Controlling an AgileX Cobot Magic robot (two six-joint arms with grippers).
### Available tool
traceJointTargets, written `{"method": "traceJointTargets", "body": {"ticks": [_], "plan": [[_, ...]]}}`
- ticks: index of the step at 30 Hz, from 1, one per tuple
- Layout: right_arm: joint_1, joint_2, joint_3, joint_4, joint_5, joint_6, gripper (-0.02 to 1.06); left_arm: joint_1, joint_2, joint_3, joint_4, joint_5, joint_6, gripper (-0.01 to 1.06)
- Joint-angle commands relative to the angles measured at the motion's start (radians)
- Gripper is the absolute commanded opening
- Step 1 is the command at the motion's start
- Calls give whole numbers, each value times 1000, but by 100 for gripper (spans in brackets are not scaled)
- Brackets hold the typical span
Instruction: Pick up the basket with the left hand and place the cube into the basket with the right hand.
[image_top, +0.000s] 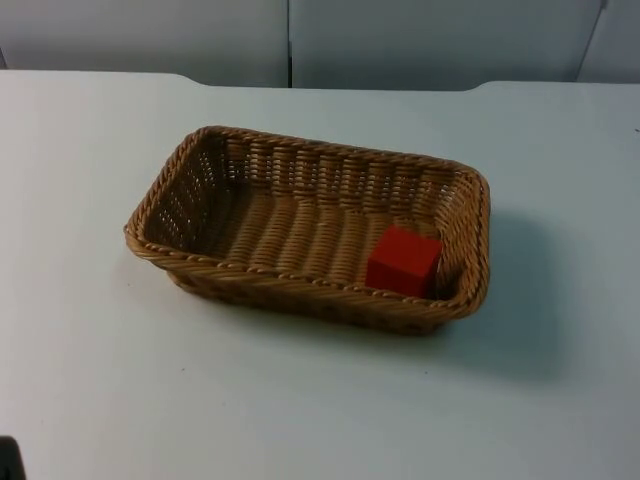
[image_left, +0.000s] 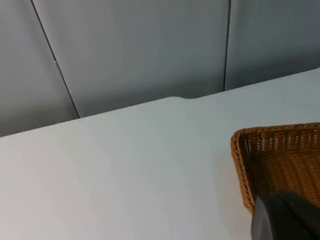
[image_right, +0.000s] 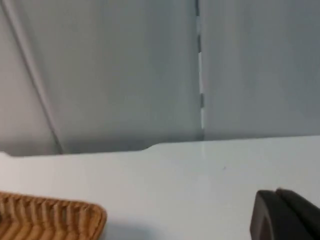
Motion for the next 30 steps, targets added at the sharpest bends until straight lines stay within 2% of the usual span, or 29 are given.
{"method": "traceJointTargets", "body": {"ticks": [1, 3, 4, 5, 6, 7, 8, 9, 11, 12, 20, 24, 27, 30], "plan": [[-5, -73, 10, 139, 101, -143, 0, -7, -141, 63, -25, 1, 9, 0], [-5, -147, 10, 163, 224, -154, 0, -7, -294, 113, -28, 23, 9, 0], [-5, -170, 10, 151, 278, -154, 0, -7, -363, 129, -28, 43, 9, 0], [-5, -170, 10, 151, 278, -154, 0, -7, -363, 129, -28, 43, 9, 0], [-5, -205, 11, 125, 367, -173, 0, -7, -441, 146, -25, 80, 9, 0], [-5, -225, 11, 113, 401, -174, 0, -7, -463, 157, -23, 107, 9, 0], [-5, -231, 11, 109, 423, -177, 0, -7, -463, 163, -21, 146, 7, 0], [-5, -231, 11, 109, 423, -177, 0, -7, -463, 163, -21, 146, 7, 0], [-5, -231, 12, 107, 448, -179, 0, -7, -463, 170, -23, 230, 5, 0], [-5, -231, 15, 104, 465, -199, 0, -7, -463, 186, -26, 238, 5, 0], [-5, -231, 94, 146, 439, -250, 0, -7, -463, 214, -27, 252, 2, 0], [-5, -231, 93, 139, 427, -248, 0, -7, -463, 223, -27, 320, -55, 0], [-5, -231, 96, 139, 425, -248, 0, -7, -463, 241, -27, 335, -67, 0], [-5, -231, 125, 134, 381, -246, 0, -7, -463, 238, 3, 333, -112, 0]]}}
